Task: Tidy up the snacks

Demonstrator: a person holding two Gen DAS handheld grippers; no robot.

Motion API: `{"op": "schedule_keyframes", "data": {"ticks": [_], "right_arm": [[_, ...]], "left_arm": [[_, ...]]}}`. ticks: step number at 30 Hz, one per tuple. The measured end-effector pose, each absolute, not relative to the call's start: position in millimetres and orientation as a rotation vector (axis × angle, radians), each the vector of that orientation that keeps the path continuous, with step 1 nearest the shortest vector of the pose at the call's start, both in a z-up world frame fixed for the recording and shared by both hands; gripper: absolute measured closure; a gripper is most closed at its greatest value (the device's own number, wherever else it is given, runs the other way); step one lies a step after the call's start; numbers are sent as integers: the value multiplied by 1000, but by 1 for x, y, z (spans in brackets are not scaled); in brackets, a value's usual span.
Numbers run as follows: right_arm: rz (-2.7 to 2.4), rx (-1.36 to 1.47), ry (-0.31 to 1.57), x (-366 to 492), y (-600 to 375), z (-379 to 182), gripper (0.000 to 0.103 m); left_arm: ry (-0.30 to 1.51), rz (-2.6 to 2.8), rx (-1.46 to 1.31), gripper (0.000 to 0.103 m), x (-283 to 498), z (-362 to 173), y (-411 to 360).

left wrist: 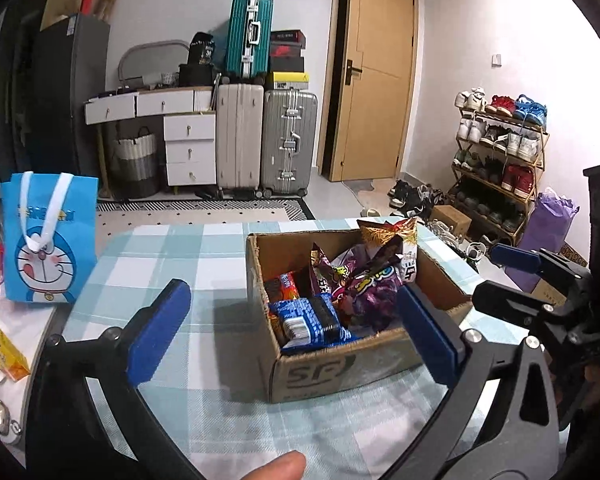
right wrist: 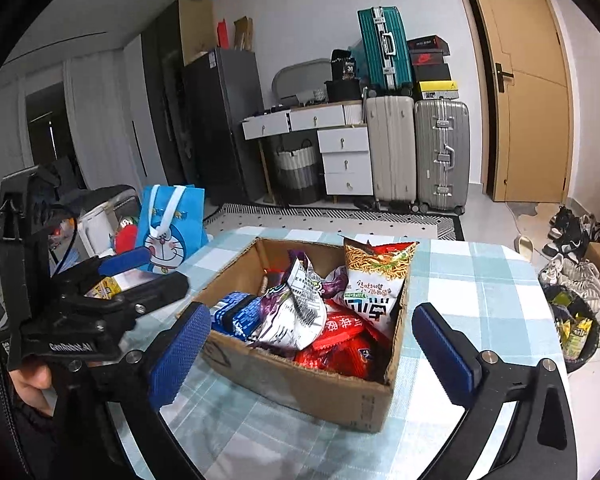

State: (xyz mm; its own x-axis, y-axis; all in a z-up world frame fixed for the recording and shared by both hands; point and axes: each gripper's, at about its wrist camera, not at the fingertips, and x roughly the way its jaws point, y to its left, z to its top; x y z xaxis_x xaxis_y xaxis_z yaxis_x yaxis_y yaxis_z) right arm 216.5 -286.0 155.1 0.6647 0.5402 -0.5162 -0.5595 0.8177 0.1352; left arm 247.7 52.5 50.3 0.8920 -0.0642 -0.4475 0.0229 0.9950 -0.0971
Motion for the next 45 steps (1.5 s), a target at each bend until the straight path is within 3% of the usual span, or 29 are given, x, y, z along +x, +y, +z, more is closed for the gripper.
{"op": "schedule_keyframes", "data": {"ticks": [14, 45], "right_arm": [[614, 9, 512, 167, -309, 136, 0], [552, 35, 400, 138, -342, 108, 0]], "left_arm": [[435, -26, -70, 0, 184, 26, 40], [383, 38, -68, 0, 170, -18, 44]]}}
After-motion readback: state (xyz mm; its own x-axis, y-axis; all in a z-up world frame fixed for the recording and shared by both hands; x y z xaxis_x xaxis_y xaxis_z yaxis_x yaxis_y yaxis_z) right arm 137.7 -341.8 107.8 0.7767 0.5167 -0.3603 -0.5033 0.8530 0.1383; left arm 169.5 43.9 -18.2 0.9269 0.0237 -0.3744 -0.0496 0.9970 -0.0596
